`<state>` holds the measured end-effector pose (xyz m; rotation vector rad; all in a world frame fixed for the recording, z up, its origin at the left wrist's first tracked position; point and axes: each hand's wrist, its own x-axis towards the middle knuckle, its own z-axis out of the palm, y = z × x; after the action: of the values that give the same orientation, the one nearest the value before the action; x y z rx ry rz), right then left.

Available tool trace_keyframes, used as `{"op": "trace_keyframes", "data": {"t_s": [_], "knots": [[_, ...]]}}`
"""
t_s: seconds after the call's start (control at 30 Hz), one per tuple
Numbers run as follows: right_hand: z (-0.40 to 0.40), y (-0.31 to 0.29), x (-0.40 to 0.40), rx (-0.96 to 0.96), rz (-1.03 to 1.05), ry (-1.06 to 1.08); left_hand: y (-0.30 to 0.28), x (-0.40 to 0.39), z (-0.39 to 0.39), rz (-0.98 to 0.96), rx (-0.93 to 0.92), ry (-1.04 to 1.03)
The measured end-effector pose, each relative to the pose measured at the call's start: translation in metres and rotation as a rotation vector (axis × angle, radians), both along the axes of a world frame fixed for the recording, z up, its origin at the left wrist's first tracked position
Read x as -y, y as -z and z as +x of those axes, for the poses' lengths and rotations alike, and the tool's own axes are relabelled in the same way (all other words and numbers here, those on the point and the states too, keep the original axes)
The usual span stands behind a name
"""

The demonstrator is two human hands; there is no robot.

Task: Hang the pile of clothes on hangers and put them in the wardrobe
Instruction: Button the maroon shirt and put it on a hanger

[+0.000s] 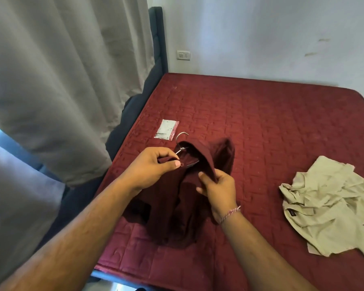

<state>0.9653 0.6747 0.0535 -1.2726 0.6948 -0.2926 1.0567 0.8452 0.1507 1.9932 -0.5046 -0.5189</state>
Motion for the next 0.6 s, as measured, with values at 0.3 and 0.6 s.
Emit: {"op": "trace_keyframes", "data": {"t_s": [0.3,0.6], "knots": [[-0.001,-0.046,-0.007,0.142,0.335,-0.143,0.004,-0.016,-0.006,-0.066,-0.035,-0.23],[0.003,-0.055,-0.028,0.153,0.286,-0.306,0.012,-0.016,-0.027,-0.183,-0.127,-0.276]]}}
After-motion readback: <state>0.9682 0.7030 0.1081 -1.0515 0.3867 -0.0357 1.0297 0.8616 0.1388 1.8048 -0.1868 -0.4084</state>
